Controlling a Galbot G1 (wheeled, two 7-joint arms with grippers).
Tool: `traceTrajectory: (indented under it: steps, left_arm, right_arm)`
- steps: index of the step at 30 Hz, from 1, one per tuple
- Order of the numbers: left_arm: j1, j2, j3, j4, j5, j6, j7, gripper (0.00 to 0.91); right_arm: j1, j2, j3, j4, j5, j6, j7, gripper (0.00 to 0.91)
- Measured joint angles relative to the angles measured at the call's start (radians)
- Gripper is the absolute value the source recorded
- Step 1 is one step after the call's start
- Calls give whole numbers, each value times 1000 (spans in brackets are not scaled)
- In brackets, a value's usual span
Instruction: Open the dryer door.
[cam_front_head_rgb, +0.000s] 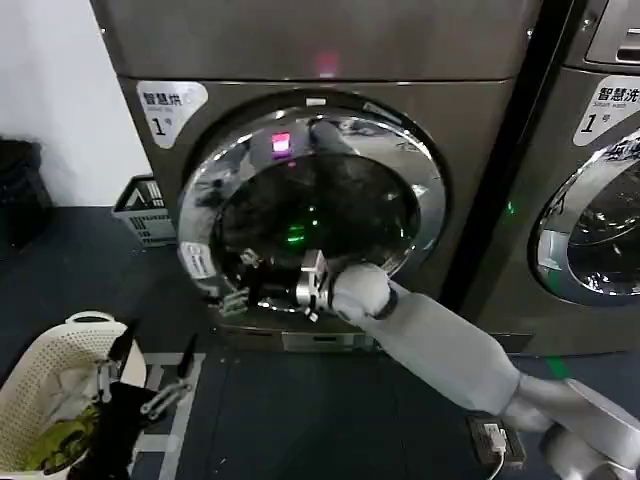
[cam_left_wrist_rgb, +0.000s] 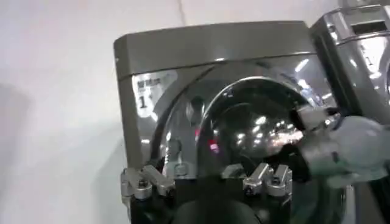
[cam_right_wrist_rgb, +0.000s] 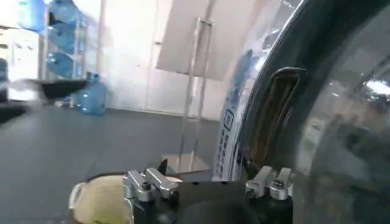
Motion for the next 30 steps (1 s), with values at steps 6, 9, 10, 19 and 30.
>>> traceTrajectory:
  steps: [6,9,10,19,30]
  left_arm:
    - [-45,43,-85,28,-77,37,41,907]
    - [-73,72,-144,49,-121,61,71,907]
    - [-83,83,-163,58,-140,72,77,907]
    - [-198,214,-254,122,-239,160,101,907]
    - [-316,318,-185,183,-240,216,124,907]
  right_arm:
    - [-11,-45,-1,69,19,-4,-17,907]
    - [-21,-65,-2,100,20,-5,-31,907]
    - [-26,-73,-3,113,20,-5,-35,907]
    - [-64,-146,14,221,29,-7,-75,907]
    - [-169,-282,106,370,24,3,-162,907]
